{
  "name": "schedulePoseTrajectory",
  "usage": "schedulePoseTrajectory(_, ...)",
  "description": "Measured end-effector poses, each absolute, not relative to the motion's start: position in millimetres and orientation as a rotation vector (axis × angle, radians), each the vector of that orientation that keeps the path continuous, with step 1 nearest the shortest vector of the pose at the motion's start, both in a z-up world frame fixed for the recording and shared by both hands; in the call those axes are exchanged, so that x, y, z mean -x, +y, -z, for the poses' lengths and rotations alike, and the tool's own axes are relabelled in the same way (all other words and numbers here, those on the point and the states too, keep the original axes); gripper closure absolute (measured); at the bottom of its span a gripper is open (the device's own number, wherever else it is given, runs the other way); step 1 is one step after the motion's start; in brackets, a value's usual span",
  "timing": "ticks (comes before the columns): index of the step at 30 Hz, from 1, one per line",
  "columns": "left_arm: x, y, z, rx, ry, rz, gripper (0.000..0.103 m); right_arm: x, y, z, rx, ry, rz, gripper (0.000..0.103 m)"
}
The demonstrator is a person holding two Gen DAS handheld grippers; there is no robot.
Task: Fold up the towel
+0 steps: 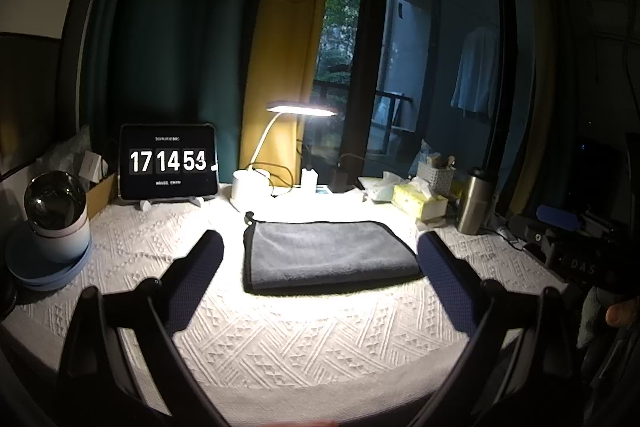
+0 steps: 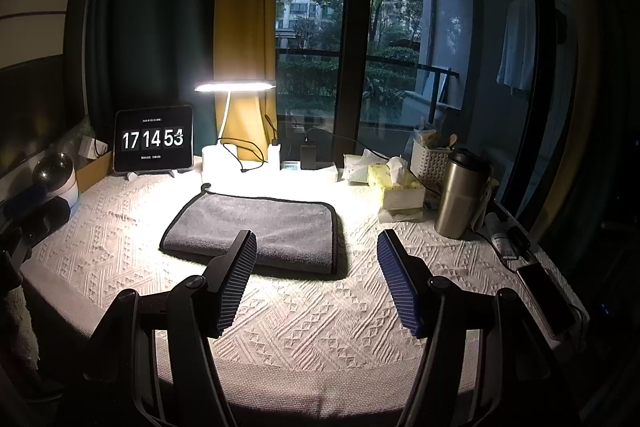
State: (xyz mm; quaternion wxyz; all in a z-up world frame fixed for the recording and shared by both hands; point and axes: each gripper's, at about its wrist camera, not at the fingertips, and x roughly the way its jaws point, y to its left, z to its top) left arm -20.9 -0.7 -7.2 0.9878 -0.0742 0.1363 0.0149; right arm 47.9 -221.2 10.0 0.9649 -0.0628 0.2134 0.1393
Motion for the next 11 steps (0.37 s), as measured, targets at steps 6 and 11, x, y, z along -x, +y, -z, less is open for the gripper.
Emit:
schedulePoseTrajectory(6,18.8,-3.9,9.8,0.145,0.277,-0.026,0.005,-48.1,-220.9,-8.9,0.128,0.433,-0.282,0.037)
schedulePoseTrajectory(11,16.4,-7.5,11.9,0.120,0.242,-0.019,0.005,-48.5,-220.8,-4.1,0.126,0.440,-0.289,0.037)
